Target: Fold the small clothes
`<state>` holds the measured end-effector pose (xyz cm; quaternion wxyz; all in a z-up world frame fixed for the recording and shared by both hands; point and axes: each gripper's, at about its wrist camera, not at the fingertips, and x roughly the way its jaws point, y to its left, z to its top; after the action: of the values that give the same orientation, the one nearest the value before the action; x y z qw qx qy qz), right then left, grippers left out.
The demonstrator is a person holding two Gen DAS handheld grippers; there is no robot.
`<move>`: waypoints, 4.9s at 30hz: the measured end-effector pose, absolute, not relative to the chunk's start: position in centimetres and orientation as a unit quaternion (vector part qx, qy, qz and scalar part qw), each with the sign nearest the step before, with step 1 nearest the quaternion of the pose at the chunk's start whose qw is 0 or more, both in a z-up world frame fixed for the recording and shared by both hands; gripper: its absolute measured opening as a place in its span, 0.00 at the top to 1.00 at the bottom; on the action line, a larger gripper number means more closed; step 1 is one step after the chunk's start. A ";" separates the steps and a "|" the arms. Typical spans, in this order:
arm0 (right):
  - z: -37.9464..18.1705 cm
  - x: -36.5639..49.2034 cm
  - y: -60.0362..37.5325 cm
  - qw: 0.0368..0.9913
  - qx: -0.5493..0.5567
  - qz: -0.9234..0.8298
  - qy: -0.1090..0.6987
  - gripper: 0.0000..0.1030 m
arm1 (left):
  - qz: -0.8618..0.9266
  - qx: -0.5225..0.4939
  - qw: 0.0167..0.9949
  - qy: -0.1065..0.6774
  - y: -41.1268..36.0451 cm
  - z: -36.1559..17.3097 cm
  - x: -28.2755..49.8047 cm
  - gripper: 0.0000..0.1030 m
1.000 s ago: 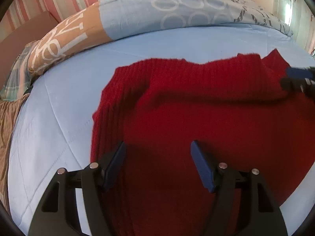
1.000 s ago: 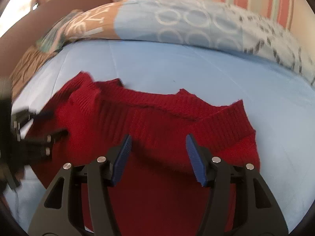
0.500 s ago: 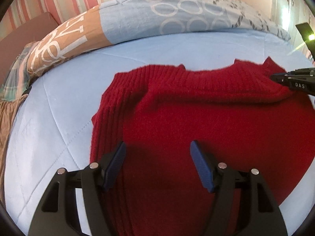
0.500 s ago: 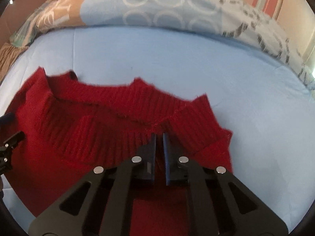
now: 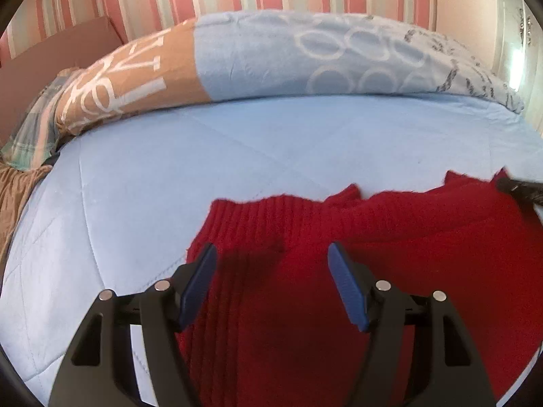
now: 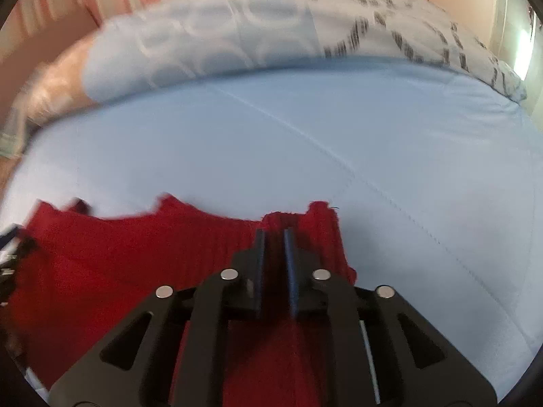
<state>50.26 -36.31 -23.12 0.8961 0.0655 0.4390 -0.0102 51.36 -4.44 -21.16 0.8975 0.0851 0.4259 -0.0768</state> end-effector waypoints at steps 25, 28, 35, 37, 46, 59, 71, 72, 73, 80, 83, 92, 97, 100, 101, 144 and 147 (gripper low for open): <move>-19.4 40.0 -36.2 0.918 0.051 0.004 0.393 0.34 | -0.077 0.108 0.893 0.431 -2.9 -21.6 48.4 0.33; -19.3 37.3 -35.2 0.912 0.049 0.011 0.406 0.34 | -0.077 0.101 0.889 0.440 -2.0 -21.4 46.1 0.33; -21.1 31.5 -34.2 0.892 0.076 -0.010 0.446 0.34 | -0.055 0.090 0.880 0.463 1.6 -20.7 39.3 0.33; -21.5 30.4 -34.3 0.888 0.091 -0.021 0.450 0.34 | -0.044 0.080 0.875 0.475 2.6 -20.9 38.0 0.33; -23.2 28.8 -36.8 0.869 0.163 -0.056 0.464 0.31 | -0.046 0.015 0.862 0.505 4.0 -22.2 35.7 0.32; -25.9 31.1 -38.2 0.845 0.262 -0.056 0.462 0.32 | -0.084 -0.062 0.845 0.525 1.6 -23.8 37.2 0.23; -22.6 29.2 -35.3 0.880 0.164 -0.062 0.441 0.83 | -0.069 0.047 0.855 0.513 1.3 -22.2 37.0 0.82; -22.3 28.9 -35.0 0.880 0.169 -0.061 0.440 0.83 | -0.070 0.047 0.854 0.514 1.7 -22.0 36.9 0.82; -22.0 28.2 -34.8 0.879 0.173 -0.062 0.441 0.83 | -0.071 0.050 0.853 0.514 1.9 -21.8 36.7 0.82; -25.4 27.8 -35.9 0.861 0.192 -0.049 0.469 0.79 | -0.072 0.094 0.853 0.508 1.4 -22.5 35.9 0.78; -23.3 27.3 -36.8 0.873 0.196 -0.039 0.445 0.64 | -0.072 0.113 0.860 0.492 0.9 -20.6 35.1 0.78; -21.5 27.8 -31.2 0.902 0.049 -0.063 0.425 0.45 | -0.135 0.115 0.868 0.463 -5.7 -19.5 34.2 0.41; -26.5 28.3 -34.8 0.871 0.124 -0.078 0.468 0.47 | -0.149 0.118 0.856 0.480 -8.0 -21.5 35.3 0.41; -25.3 28.5 -35.3 0.875 0.150 -0.053 0.457 0.46 | -0.152 0.121 0.856 0.479 -8.4 -21.3 35.3 0.41; -24.0 27.9 -35.5 0.883 0.167 -0.044 0.437 0.45 | -0.153 0.119 0.856 0.479 -8.5 -21.2 35.6 0.41; -26.3 31.1 -33.9 0.857 0.165 -0.101 0.477 0.37 | -0.095 0.112 0.849 0.507 -13.2 -24.5 37.9 0.10; -26.5 32.0 -33.2 0.853 0.129 -0.106 0.494 0.37 | -0.094 0.114 0.850 0.505 -13.3 -24.6 37.9 0.10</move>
<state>32.04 -33.21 -26.48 0.8534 0.1289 0.4938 -0.1061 37.86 -13.30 -24.61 0.8502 0.1141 0.5053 -0.0939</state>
